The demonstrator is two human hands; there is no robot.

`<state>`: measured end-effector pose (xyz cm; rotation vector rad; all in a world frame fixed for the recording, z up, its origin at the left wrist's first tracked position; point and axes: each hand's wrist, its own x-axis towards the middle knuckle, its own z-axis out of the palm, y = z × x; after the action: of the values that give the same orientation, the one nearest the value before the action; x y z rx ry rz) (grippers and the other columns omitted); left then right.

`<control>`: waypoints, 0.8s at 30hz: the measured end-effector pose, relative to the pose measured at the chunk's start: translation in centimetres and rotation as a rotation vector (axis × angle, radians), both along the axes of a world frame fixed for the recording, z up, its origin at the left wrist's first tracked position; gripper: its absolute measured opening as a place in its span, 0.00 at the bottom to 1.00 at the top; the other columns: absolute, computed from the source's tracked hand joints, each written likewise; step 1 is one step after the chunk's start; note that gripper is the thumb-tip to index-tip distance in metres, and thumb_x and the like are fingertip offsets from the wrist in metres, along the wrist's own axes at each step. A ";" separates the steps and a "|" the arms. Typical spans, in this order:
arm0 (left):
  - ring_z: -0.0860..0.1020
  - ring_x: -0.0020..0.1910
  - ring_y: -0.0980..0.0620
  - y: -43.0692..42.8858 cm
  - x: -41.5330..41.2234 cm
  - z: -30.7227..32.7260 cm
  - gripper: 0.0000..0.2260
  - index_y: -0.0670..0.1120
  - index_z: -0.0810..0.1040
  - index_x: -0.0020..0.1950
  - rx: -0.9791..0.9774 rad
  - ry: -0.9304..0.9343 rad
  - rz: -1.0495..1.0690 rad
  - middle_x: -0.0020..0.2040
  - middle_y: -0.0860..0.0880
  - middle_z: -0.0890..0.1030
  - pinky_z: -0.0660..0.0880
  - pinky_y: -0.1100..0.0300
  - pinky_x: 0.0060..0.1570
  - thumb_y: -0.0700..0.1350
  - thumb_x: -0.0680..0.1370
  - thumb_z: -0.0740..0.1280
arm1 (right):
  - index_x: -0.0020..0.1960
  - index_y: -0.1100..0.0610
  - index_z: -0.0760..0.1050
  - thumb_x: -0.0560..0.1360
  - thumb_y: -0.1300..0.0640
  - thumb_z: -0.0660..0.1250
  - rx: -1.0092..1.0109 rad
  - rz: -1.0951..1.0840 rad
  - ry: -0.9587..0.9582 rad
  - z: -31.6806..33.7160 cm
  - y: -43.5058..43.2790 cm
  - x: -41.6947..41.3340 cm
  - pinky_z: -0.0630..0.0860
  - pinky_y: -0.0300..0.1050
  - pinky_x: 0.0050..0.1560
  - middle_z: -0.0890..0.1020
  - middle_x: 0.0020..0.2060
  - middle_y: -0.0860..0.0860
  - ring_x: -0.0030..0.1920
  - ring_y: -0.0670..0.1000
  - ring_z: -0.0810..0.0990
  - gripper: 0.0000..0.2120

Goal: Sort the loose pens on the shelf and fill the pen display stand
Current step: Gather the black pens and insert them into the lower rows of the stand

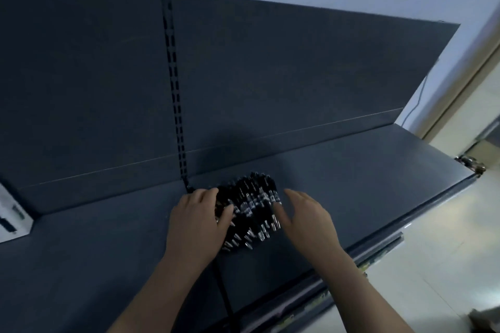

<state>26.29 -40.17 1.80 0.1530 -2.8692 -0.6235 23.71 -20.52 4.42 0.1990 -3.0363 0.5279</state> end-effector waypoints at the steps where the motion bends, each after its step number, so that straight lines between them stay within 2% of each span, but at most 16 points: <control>1: 0.67 0.67 0.48 0.2 -0.8 -0.3 0.27 0.50 0.63 0.74 -0.031 -0.045 0.037 0.71 0.50 0.68 0.66 0.52 0.66 0.63 0.79 0.52 | 0.62 0.59 0.73 0.81 0.46 0.58 -0.010 0.005 -0.006 -0.3 0.2 -1.2 0.74 0.47 0.55 0.78 0.59 0.52 0.59 0.52 0.76 0.19; 4: 0.58 0.73 0.45 0.8 -2.1 -1.4 0.33 0.53 0.54 0.77 -0.065 -0.181 0.132 0.76 0.48 0.57 0.59 0.47 0.70 0.68 0.76 0.48 | 0.63 0.59 0.71 0.81 0.44 0.57 -0.043 0.010 -0.074 -1.7 0.0 -4.2 0.72 0.46 0.50 0.78 0.58 0.52 0.58 0.53 0.76 0.20; 6: 0.51 0.75 0.44 1.4 -2.6 -2.1 0.36 0.54 0.48 0.77 -0.042 -0.260 0.185 0.77 0.46 0.50 0.54 0.43 0.72 0.71 0.75 0.46 | 0.59 0.57 0.70 0.80 0.42 0.56 -0.056 0.017 -0.130 -3.0 -0.3 -5.7 0.71 0.45 0.46 0.78 0.54 0.52 0.56 0.54 0.76 0.19; 8: 0.46 0.76 0.44 2.1 -3.1 -2.8 0.37 0.54 0.46 0.78 -0.057 -0.295 0.220 0.78 0.46 0.46 0.48 0.42 0.74 0.72 0.73 0.44 | 0.59 0.56 0.69 0.79 0.40 0.56 -0.046 0.035 -0.155 -4.3 -0.6 -7.0 0.72 0.46 0.53 0.78 0.56 0.53 0.57 0.54 0.75 0.21; 10: 0.44 0.76 0.43 2.7 -3.8 -3.4 0.38 0.54 0.47 0.77 -0.044 -0.285 0.246 0.78 0.45 0.45 0.45 0.43 0.74 0.72 0.72 0.43 | 0.63 0.56 0.68 0.78 0.38 0.55 0.001 0.086 -0.143 -5.2 -0.8 -8.1 0.69 0.47 0.61 0.77 0.59 0.53 0.60 0.55 0.73 0.25; 14: 0.41 0.77 0.46 3.8 -4.5 -4.3 0.35 0.52 0.49 0.78 0.048 -0.207 0.232 0.78 0.46 0.44 0.43 0.46 0.75 0.69 0.76 0.48 | 0.73 0.58 0.60 0.78 0.36 0.54 0.029 0.193 -0.121 -5.7 -0.8 -9.7 0.64 0.46 0.67 0.72 0.66 0.55 0.66 0.56 0.68 0.33; 17: 0.43 0.76 0.48 4.3 -4.3 -4.3 0.39 0.51 0.50 0.78 0.067 -0.145 0.265 0.78 0.46 0.47 0.44 0.50 0.75 0.71 0.73 0.40 | 0.75 0.59 0.57 0.77 0.34 0.52 0.058 0.264 -0.104 -5.9 -0.5 -10.6 0.62 0.46 0.68 0.70 0.68 0.56 0.67 0.56 0.67 0.36; 19: 0.49 0.76 0.46 4.7 -4.0 -4.0 0.41 0.49 0.53 0.78 0.033 -0.097 0.365 0.77 0.46 0.52 0.48 0.50 0.75 0.71 0.71 0.38 | 0.75 0.60 0.56 0.77 0.33 0.51 0.086 0.302 -0.085 -6.0 -0.3 -10.9 0.63 0.47 0.68 0.70 0.68 0.57 0.67 0.57 0.67 0.38; 21: 0.54 0.75 0.45 5.0 -3.5 -3.6 0.39 0.49 0.54 0.77 -0.008 -0.117 0.525 0.76 0.44 0.56 0.54 0.49 0.72 0.71 0.73 0.42 | 0.75 0.60 0.55 0.77 0.33 0.52 0.075 0.329 -0.072 -6.2 0.0 -11.1 0.64 0.47 0.67 0.70 0.67 0.58 0.66 0.58 0.67 0.38; 24: 0.59 0.72 0.41 5.6 -2.7 -3.2 0.39 0.47 0.51 0.77 -0.006 -0.285 0.731 0.74 0.41 0.57 0.60 0.49 0.68 0.71 0.75 0.48 | 0.76 0.60 0.55 0.77 0.34 0.52 0.062 0.373 -0.068 -6.3 0.2 -11.2 0.64 0.48 0.67 0.69 0.68 0.58 0.67 0.59 0.67 0.38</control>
<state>23.56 -34.59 -1.39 1.3008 -2.7485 -0.4589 12.49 -20.33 -1.90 0.7762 -3.0929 0.4669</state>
